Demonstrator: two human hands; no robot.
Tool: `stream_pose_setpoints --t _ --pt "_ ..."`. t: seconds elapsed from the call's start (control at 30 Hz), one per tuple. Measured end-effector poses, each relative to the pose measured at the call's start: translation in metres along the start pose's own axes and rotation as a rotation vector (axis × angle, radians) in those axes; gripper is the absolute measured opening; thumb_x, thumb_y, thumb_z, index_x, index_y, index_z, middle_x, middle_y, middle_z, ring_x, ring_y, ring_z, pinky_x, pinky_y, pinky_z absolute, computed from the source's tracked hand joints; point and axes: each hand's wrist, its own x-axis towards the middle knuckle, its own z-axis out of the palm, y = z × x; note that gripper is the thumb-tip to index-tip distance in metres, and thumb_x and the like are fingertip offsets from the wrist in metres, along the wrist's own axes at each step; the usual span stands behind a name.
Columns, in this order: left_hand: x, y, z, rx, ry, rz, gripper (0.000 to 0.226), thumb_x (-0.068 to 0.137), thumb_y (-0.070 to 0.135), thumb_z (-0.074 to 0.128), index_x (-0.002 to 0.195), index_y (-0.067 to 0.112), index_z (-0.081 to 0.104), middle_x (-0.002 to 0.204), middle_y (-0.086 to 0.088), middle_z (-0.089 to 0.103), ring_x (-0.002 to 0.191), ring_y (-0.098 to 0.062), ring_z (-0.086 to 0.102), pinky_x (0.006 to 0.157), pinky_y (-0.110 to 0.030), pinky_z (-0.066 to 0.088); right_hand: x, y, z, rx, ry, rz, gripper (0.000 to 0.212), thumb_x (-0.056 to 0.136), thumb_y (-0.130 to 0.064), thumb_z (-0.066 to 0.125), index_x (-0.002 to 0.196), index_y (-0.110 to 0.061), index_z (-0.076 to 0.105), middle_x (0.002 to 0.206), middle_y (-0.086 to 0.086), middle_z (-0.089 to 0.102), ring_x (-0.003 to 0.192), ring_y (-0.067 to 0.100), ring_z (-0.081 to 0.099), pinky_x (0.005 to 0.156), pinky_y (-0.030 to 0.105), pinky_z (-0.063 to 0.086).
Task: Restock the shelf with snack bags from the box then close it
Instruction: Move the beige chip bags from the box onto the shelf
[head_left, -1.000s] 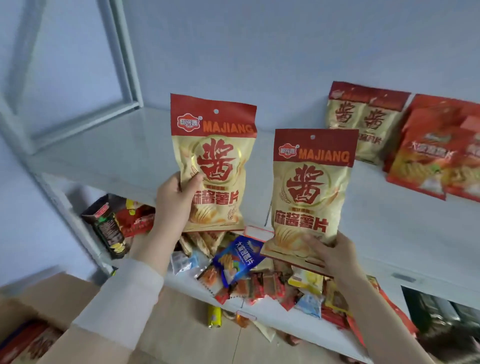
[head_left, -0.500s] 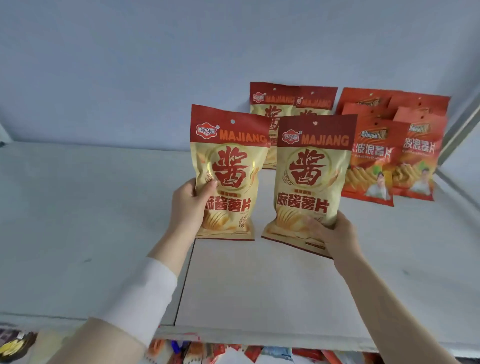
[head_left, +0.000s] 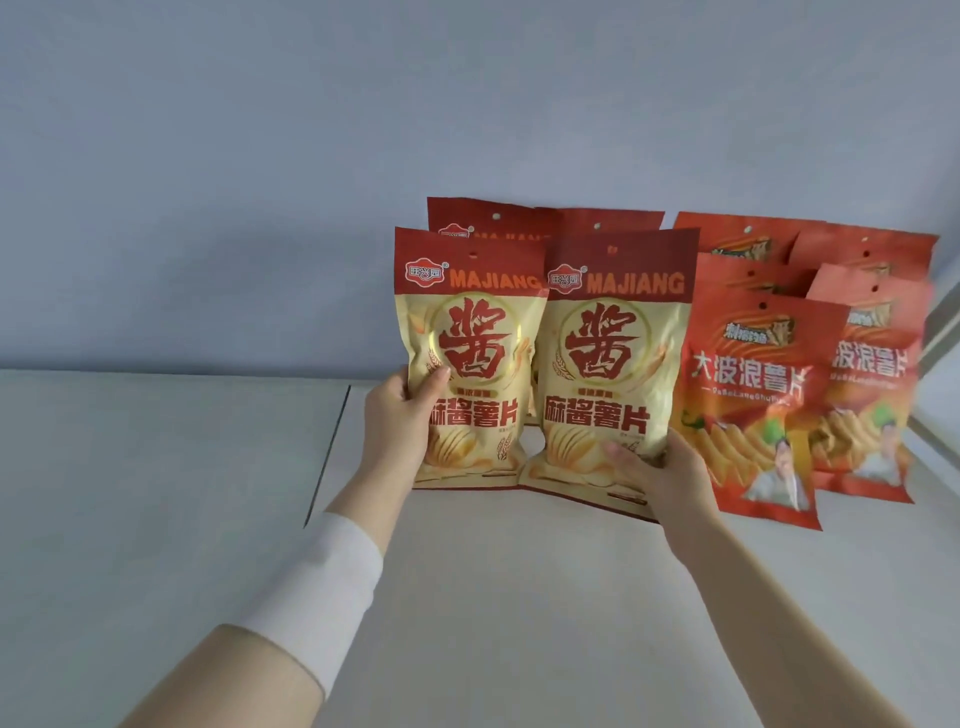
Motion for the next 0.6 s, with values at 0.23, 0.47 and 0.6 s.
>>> stream_pose_setpoints --t 0.23,0.47,0.6 --pt "0.048 -0.004 0.034 0.010 0.058 0.021 0.011 0.089 0.032 0.060 0.081 0.026 0.060 0.088 -0.003 0.069 0.085 -0.020 0.067 0.078 -0.040 0.055 0.061 0.002 0.010 -0.049 -0.061 -0.046 0.039 0.076 -0.019 0.075 0.111 -0.017 0.058 0.099 -0.005 0.068 0.091 0.010 0.064 0.071 0.023 0.051" --pt "0.058 -0.010 0.056 0.225 0.210 0.114 0.025 0.091 0.035 0.058 0.099 0.012 0.058 0.091 0.002 0.062 0.076 -0.008 0.056 0.059 -0.015 0.042 0.069 0.011 0.020 -0.252 0.108 -0.054 0.065 0.073 -0.018 0.077 0.127 -0.013 0.040 0.098 0.001 0.055 0.090 0.020 0.055 0.082 0.036 0.051" --pt "0.055 -0.009 0.060 0.221 0.302 0.076 0.040 0.087 0.034 0.063 0.115 0.008 0.050 0.107 -0.003 0.059 0.089 -0.012 0.056 0.061 -0.013 0.041 0.058 0.006 0.030 -0.367 0.183 -0.168 0.091 0.077 -0.009 0.073 0.147 -0.014 0.015 0.138 0.010 0.035 0.128 0.024 0.035 0.102 0.033 0.034"
